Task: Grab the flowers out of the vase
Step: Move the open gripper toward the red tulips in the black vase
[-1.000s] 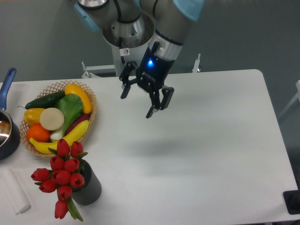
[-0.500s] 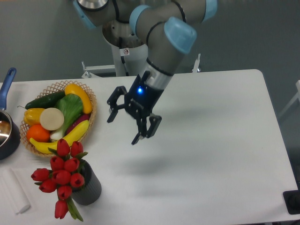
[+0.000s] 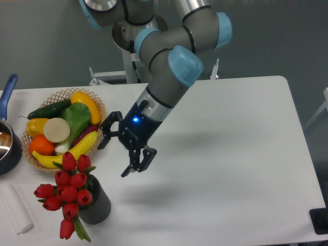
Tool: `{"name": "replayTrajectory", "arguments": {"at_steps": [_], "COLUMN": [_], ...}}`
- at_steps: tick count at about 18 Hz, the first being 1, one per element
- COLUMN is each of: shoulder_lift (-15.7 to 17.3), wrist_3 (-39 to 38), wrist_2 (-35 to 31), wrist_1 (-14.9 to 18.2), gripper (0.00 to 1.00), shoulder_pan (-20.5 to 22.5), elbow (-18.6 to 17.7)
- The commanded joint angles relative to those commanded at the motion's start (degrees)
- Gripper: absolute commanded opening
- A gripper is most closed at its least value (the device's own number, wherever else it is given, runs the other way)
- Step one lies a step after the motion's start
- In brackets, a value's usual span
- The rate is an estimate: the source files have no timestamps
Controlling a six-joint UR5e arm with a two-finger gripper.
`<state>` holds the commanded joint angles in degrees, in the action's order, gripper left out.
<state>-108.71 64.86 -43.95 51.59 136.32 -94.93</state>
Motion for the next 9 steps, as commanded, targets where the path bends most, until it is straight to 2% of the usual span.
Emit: {"name": "replayTrajectory", "arguments": {"at_steps": [3,9], "shoulder_lift": [-3.1,-3.8], "wrist_3": [-2.2,-2.1], "wrist_2": [0.0,0.0], "wrist_1": [0.1,0.0], "gripper": [1.0,1.0], "shoulder_pan": [-1.1,-2.0], "elbow": [3.8,4.1]}}
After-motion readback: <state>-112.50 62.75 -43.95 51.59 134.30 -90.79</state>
